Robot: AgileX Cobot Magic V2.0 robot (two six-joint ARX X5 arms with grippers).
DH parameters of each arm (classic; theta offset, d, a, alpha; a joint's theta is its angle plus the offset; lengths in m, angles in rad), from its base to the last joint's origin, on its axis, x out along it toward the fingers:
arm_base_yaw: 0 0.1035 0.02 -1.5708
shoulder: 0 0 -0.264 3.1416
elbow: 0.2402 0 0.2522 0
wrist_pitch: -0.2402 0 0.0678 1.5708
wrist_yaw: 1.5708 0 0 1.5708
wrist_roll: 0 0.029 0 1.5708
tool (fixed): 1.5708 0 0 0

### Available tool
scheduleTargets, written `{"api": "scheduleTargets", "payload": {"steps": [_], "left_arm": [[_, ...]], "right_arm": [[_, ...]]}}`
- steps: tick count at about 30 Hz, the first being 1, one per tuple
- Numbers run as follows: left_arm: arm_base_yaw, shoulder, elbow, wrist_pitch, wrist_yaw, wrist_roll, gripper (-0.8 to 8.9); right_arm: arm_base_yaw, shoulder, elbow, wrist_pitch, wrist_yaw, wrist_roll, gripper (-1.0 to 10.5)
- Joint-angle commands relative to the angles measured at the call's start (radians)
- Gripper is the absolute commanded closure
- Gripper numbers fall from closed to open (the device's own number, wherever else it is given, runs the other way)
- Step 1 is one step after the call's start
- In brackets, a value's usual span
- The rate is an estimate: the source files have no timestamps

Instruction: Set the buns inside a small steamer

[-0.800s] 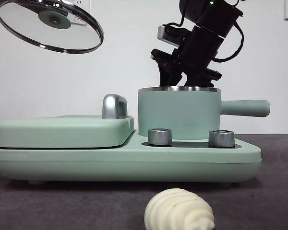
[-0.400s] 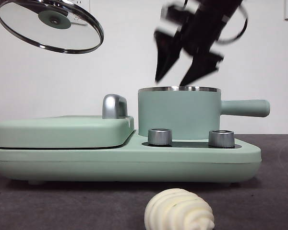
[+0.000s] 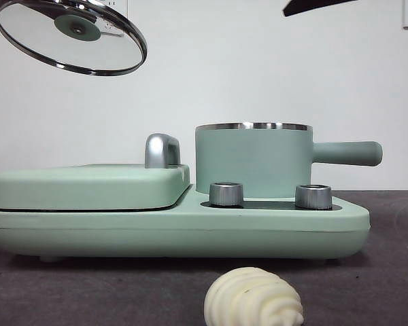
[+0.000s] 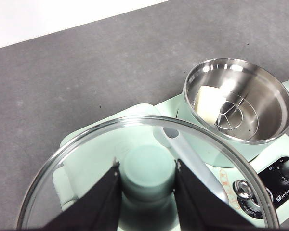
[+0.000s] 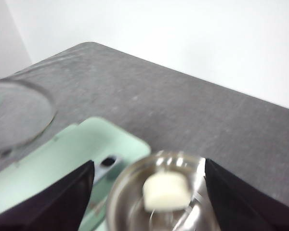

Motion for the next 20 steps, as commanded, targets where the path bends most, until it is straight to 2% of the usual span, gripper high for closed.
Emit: {"api": "scheduleTargets", "payload": {"steps": [1, 9, 15, 20], "left_arm": [[-0.004, -0.003, 0.015, 0.032, 0.0, -0.008, 8.01], [-0.004, -0.003, 0.015, 0.031, 0.0, -0.008, 8.01], [-0.004, -0.003, 0.015, 0.026, 0.0, -0.008, 8.01], [-0.004, -0.003, 0.015, 0.024, 0.0, -0.008, 8.01]], "right_arm": [[0.031, -0.082, -0.092, 0.022, -0.002, 0.009, 5.9], [0.174, -0.271, -0.302, -0.075, -0.008, 0.013, 5.9], [0.321, -0.238, -0.354, -0.205, -0.014, -0.065, 5.9], [0.423, -0.148, -0.355, -0.223, 0.035, -0.092, 5.9]]}}
